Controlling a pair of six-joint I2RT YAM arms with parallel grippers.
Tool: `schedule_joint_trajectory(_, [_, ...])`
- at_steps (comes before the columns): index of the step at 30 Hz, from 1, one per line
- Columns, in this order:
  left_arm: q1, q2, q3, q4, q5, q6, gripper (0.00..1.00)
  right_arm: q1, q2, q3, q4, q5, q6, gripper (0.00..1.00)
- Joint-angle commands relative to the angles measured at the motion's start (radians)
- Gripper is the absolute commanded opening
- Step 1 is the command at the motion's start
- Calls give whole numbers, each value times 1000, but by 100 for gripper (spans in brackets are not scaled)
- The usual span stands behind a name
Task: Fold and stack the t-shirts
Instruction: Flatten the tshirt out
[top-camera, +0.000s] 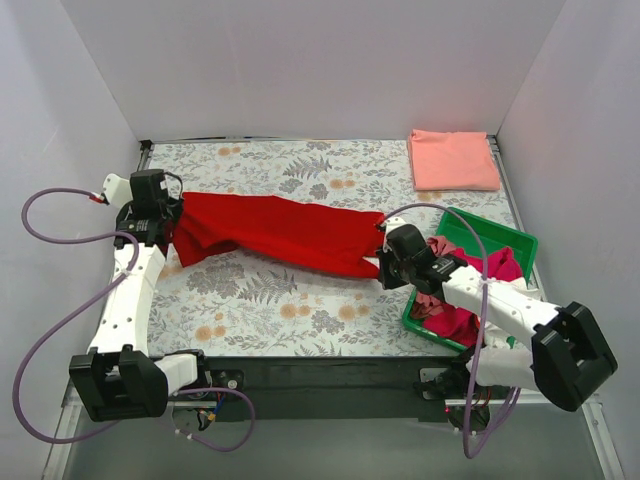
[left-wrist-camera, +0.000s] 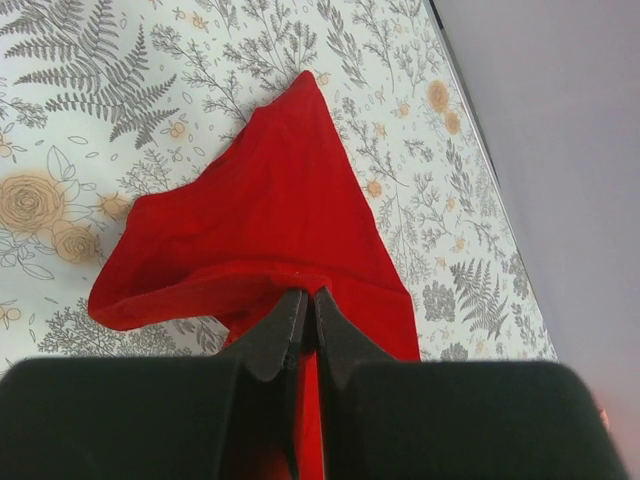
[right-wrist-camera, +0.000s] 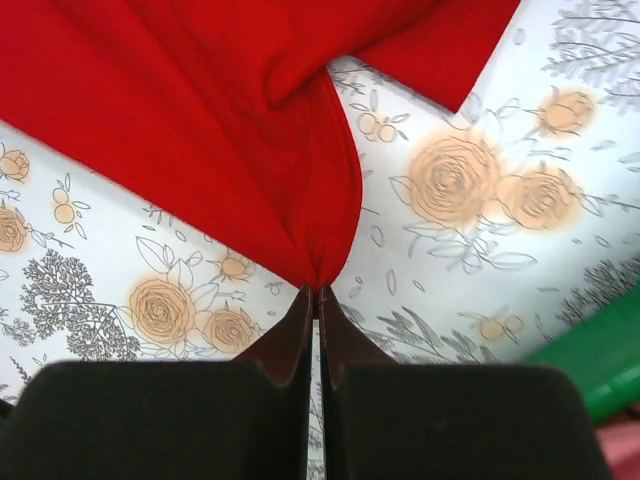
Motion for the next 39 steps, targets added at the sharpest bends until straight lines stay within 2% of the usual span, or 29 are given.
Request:
schedule_joint_trajectory(1, [4, -56, -2, -3, 43, -7, 0, 1, -86, 14, -40, 96, 9, 1])
schedule_joint_trajectory(9, [4, -158, 70, 17, 161, 24, 0, 0, -195, 232, -22, 162, -112, 1])
schedule_joint_trajectory(16, [4, -215, 277, -6, 195, 71, 0, 0, -255, 493, 3, 225, -212, 1])
schedule_joint_trajectory(22, [4, -240, 527, -13, 218, 136, 0, 0, -296, 688, -11, 228, -330, 1])
schedule_joint_trajectory(30, [4, -254, 858, 46, 287, 283, 0, 1, -397, 841, -49, 159, -341, 1])
schedule_joint_trajectory(33, [4, -284, 923, 70, 306, 317, 0, 0, -436, 877, -82, 102, -322, 1])
schedule_joint_trajectory(39, [4, -332, 955, 156, 349, 337, 0, 0, -497, 917, -105, 3, -307, 1])
